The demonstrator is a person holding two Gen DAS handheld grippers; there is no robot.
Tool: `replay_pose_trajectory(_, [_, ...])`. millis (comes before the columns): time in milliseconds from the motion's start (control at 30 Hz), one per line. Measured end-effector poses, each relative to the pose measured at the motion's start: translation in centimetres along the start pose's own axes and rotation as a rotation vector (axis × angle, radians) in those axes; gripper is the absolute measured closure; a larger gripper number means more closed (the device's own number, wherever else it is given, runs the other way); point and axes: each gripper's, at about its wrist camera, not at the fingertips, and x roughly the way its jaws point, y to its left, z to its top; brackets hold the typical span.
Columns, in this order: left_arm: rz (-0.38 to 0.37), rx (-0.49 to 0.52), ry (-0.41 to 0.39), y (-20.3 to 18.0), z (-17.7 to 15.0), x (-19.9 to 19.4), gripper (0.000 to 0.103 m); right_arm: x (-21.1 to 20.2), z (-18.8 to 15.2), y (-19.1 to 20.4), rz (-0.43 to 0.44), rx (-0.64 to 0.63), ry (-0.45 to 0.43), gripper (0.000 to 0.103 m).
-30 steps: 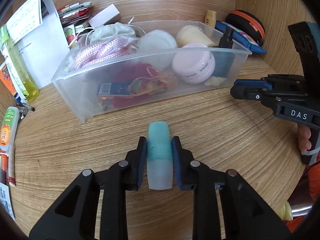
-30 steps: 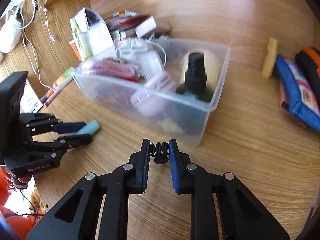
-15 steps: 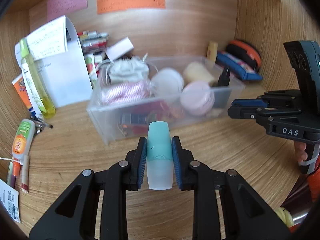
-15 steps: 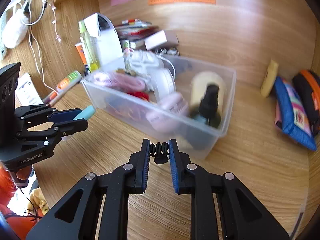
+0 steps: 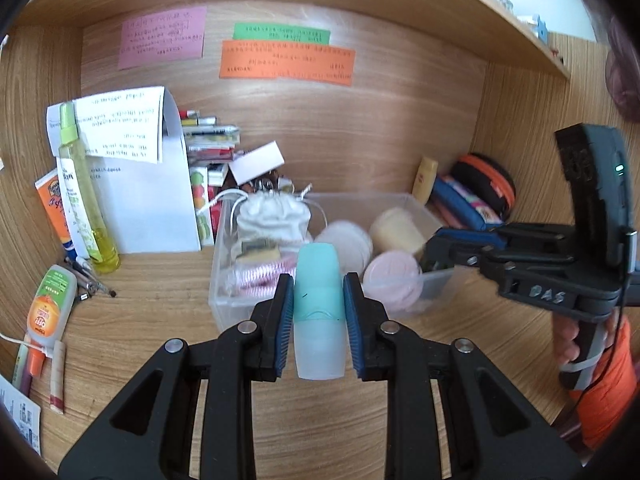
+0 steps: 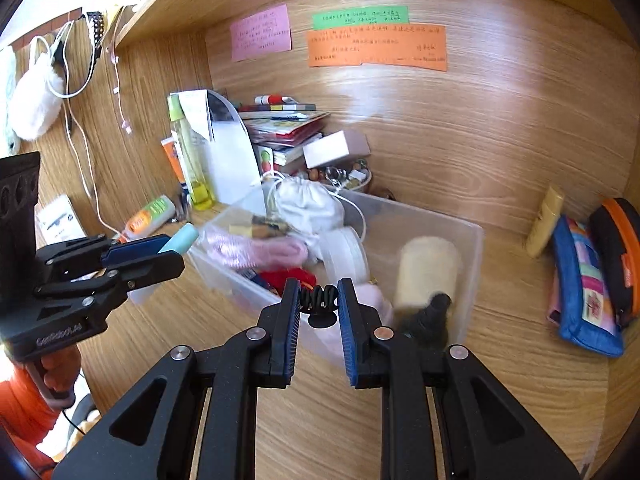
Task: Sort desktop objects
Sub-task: 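Lift and carry the blue tube and black rubber piece over the clear box, then release the black rubber piece with the right gripper while the left releases the blue tube into the box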
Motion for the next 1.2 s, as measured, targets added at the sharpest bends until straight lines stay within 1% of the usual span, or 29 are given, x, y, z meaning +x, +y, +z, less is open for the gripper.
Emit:
replay_pose_trajectory(100, [-0.014, -0.007, -0.018, 0.1, 0.8, 0.0, 0.079, 1.2, 0.6, 0.3, 0.016, 0.004, 0.009, 0.086])
replay_pose_trajectory(233, [-0.023, -0.002, -0.029, 0.0, 2.0, 0.5, 0.079, 2.6, 1.3, 0.8, 0.008, -0.020, 0.021, 0.086])
replay_pose_trajectory(400, [-0.029, -0.006, -0.029, -0.1, 3.5, 2.2, 0.079, 4.0, 2.1, 0.7, -0.008, -0.029, 0.028, 0.086])
replay_pose_trajectory(500, [-0.038, -0.019, -0.023, 0.0, 4.1, 3.3, 0.079, 4.9, 1.9, 0.2, -0.018, -0.006, 0.033, 0.086])
replay_pose_trajectory(567, [-0.046, -0.028, -0.012, -0.1, 4.3, 4.3, 0.079, 5.3, 1.7, -0.3, -0.007, 0.016, 0.046, 0.086])
replay_pose_trajectory(733, [-0.061, -0.047, 0.031, -0.2, 4.3, 6.8, 0.079, 5.7, 1.4, -1.1, -0.004, 0.036, 0.051, 0.086])
replay_pose_trajectory(800, [-0.054, -0.045, 0.045, -0.1, 4.0, 7.5, 0.079, 5.9, 1.3, -1.3, -0.023, 0.038, 0.045, 0.086])
replay_pose_trajectory(867, [-0.035, -0.044, 0.056, 0.1, 3.7, 8.3, 0.079, 6.3, 1.2, -1.5, -0.026, 0.041, 0.061, 0.086])
replay_pose_trajectory(933, [-0.046, -0.058, 0.078, 0.5, 3.6, 8.8, 0.079, 6.6, 1.1, -1.4, -0.041, 0.037, 0.066, 0.086])
replay_pose_trajectory(967, [-0.043, -0.059, 0.075, 0.6, 3.5, 8.8, 0.079, 6.7, 1.1, -1.4, -0.048, 0.031, 0.069, 0.086])
replay_pose_trajectory(1033, [-0.009, -0.047, 0.055, 0.7, 3.4, 8.7, 0.079, 6.8, 1.0, -1.3, -0.050, 0.026, 0.070, 0.086])
replay_pose_trajectory(1200, [0.012, -0.031, 0.054, 0.5, 3.2, 9.1, 0.079, 6.8, 0.6, -0.8, -0.077, 0.001, 0.067, 0.086])
